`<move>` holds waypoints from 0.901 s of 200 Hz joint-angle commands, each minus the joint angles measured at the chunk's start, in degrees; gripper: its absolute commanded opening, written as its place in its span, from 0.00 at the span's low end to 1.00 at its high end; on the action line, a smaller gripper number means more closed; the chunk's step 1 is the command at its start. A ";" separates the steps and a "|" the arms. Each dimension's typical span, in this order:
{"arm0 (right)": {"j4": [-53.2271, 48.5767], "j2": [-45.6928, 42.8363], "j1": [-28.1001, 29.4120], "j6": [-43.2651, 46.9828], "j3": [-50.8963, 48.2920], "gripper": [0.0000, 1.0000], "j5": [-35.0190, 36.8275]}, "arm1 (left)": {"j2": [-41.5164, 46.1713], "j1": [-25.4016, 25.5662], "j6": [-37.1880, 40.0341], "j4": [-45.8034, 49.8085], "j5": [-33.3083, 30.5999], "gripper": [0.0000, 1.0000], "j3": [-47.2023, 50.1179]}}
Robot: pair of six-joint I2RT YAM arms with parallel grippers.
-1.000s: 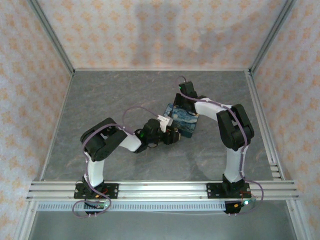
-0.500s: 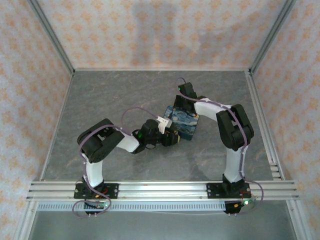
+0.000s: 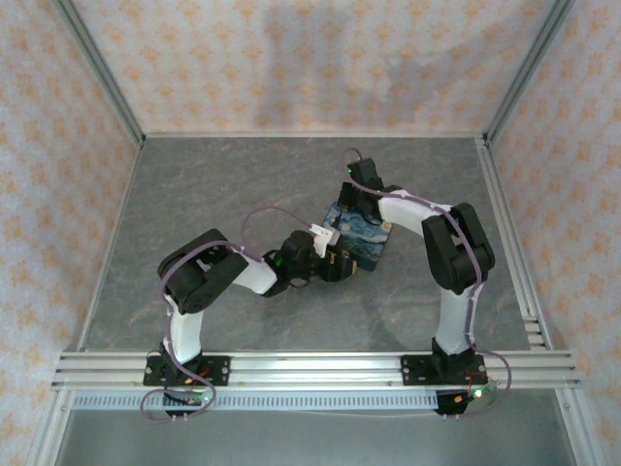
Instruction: Unlock a padlock with a key
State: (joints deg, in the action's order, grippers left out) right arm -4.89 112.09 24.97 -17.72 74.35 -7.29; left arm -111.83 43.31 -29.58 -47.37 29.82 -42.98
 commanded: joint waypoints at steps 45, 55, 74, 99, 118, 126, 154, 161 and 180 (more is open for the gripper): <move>-8.38 -7.90 -0.30 0.75 -2.55 0.00 7.29 | -1.73 2.04 2.16 3.37 -11.81 0.59 -0.01; -9.19 -10.07 -1.45 -0.30 -3.56 0.00 7.90 | -1.58 2.04 2.25 3.34 -11.56 0.59 0.17; -11.90 -14.17 -3.37 -1.56 -5.28 0.00 10.95 | -1.46 2.04 2.07 2.95 -10.79 0.59 0.14; -17.49 -18.27 -5.61 -3.16 -7.55 0.00 14.69 | -1.39 1.96 1.92 2.36 -9.87 0.59 -0.05; -19.45 -20.50 -6.78 -4.27 -10.92 0.00 16.24 | -1.23 1.93 1.81 1.97 -9.45 0.59 0.09; -20.38 -21.01 -7.02 -4.79 -12.19 0.00 16.91 | -1.20 1.87 1.59 1.77 -9.22 0.59 0.18; -21.03 -23.65 -7.11 -7.07 -17.48 0.00 18.00 | -0.65 1.69 1.63 1.86 -8.55 0.60 0.10; -21.27 -24.08 -7.12 -7.56 -18.33 0.00 17.86 | -0.53 1.61 1.68 2.02 -8.32 0.60 0.03; -22.10 -24.93 -7.04 -9.33 -20.10 0.00 16.44 | -0.65 1.42 1.67 2.20 -7.85 0.60 -0.04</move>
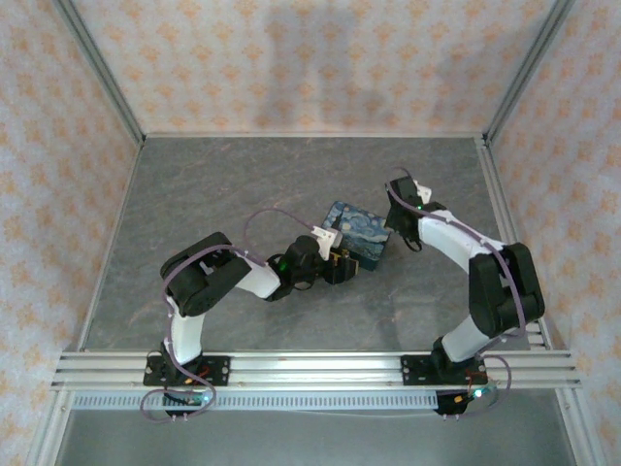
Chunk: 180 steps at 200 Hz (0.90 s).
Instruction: Unlock a padlock with a key
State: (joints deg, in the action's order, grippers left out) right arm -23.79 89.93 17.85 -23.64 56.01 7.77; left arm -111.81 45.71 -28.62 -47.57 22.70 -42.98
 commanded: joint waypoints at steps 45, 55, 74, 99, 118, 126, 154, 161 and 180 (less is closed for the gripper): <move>-0.73 0.65 1.48 -5.54 -1.35 0.00 -3.24 | -1.83 -1.45 0.33 0.77 3.05 0.59 -1.04; -0.13 2.10 1.57 -5.58 -0.08 0.00 -3.54 | -2.23 -1.66 -0.18 -0.66 4.86 0.58 -1.11; 0.18 5.13 1.55 -5.33 3.02 0.00 -3.38 | -2.66 -1.86 -0.80 -2.00 7.74 0.57 -1.30; 0.16 8.48 1.57 -5.21 6.27 0.00 -4.34 | -3.02 -1.94 -1.08 -2.88 9.35 0.53 -1.33; 0.76 9.54 1.64 -5.58 7.05 0.00 -5.12 | -3.61 -2.25 -1.57 -3.46 9.18 0.49 -1.36; 0.92 9.73 1.60 -5.83 7.10 0.00 -5.45 | -3.97 -2.42 -1.70 -4.25 8.99 0.47 -1.09; 1.78 9.83 1.84 -6.23 6.28 0.00 -6.94 | -4.82 -2.74 -4.22 -6.72 6.59 0.56 -0.65; 2.22 9.67 2.05 -6.31 5.88 0.00 -7.44 | -5.03 -2.72 -4.35 -7.38 5.95 0.56 -0.57; 2.75 9.24 2.45 -6.42 5.13 0.00 -7.77 | -5.21 -2.74 -4.92 -7.61 2.37 0.59 -0.53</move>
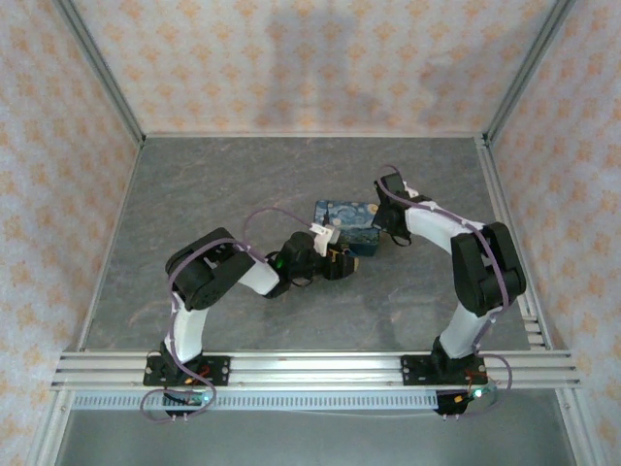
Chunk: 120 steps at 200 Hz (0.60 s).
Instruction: Unlock a padlock with a key
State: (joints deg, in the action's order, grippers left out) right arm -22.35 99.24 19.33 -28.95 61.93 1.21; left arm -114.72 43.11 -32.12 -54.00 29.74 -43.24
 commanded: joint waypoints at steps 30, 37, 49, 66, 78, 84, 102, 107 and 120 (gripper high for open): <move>1.53 -0.79 1.36 -1.03 -0.98 0.00 -1.48 | -2.18 0.54 -0.72 1.64 -8.98 0.61 -1.05; 1.56 -0.88 1.34 -0.99 -0.94 0.00 -1.52 | -2.10 0.85 -0.62 3.12 -10.20 0.61 -1.46; 1.74 -1.13 1.41 -0.85 -1.00 0.00 -1.64 | -2.26 1.34 -0.46 3.47 -11.55 0.62 -1.63; 1.96 -1.50 1.52 -0.89 -1.11 0.00 -1.83 | -2.78 1.53 -1.82 3.69 -14.01 0.62 -1.74; 2.04 -1.59 1.59 -0.79 -1.02 0.00 -2.00 | -3.04 1.62 -3.62 3.25 -16.37 0.62 -1.31; 2.12 -1.68 1.63 -0.70 -1.02 0.00 -2.00 | -3.21 1.61 -4.30 1.49 -16.98 0.63 -0.51; 2.00 -1.85 1.72 -0.55 -1.02 0.00 -2.09 | -3.86 1.41 -6.93 -4.54 -18.66 0.66 1.33; 2.11 -1.89 1.74 -0.44 -1.10 0.00 -2.14 | -4.26 1.30 -7.79 -5.90 -18.51 0.66 1.55; 2.22 -2.20 1.68 -0.32 -1.29 0.00 -2.09 | -5.34 1.10 -9.00 -9.44 -17.12 0.65 1.59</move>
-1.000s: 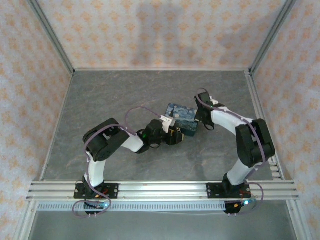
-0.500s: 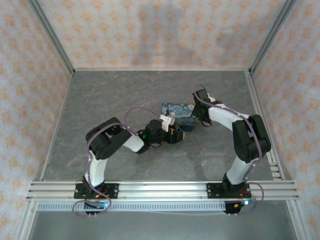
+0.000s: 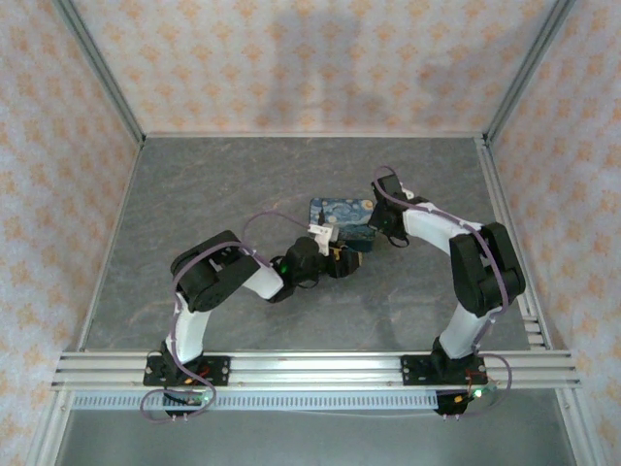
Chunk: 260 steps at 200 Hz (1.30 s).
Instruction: Unlock a padlock with a key
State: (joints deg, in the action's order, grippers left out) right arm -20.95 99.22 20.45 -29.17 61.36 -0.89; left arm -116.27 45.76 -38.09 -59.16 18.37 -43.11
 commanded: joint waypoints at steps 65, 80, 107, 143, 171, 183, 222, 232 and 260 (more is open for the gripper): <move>1.17 -3.15 0.62 0.31 -1.34 0.00 -0.08 | -6.18 -2.91 -6.74 -8.45 -3.42 0.53 1.12; 1.13 -3.30 0.63 0.50 -1.38 0.00 0.01 | -6.81 -3.37 -7.97 -9.27 -3.55 0.49 1.45; 1.50 -3.54 0.56 0.47 -1.68 0.00 -0.14 | -7.48 -3.52 -9.14 -9.83 -4.73 0.59 1.45; 2.04 -3.60 0.63 0.22 -2.04 0.00 -0.61 | -7.73 -3.48 -8.19 -7.09 -2.96 0.59 -0.72; 2.61 -3.16 0.73 -0.12 -1.95 0.00 -1.52 | -8.91 -3.48 -8.64 -7.73 -1.18 0.49 -1.70; 2.65 -3.07 0.97 -0.22 -1.86 0.00 -1.66 | -9.36 -3.44 -8.97 -8.11 -0.37 0.46 -1.93; 2.84 -2.91 1.86 -0.46 -2.12 0.00 -1.93 | -9.68 -3.41 -9.54 -8.83 -0.39 0.46 -1.67; 2.85 -3.07 1.80 -0.54 -2.29 0.00 -1.76 | -9.59 -3.48 -9.51 -8.39 -0.36 0.40 -1.83; 2.68 -3.65 1.80 -0.46 -2.47 0.00 -1.40 | -9.58 -3.76 -9.72 -8.08 0.19 0.34 -1.72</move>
State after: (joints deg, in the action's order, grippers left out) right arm -18.70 97.34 21.61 -29.17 60.03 -2.39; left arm -123.92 42.30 -47.13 -71.20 17.52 -44.97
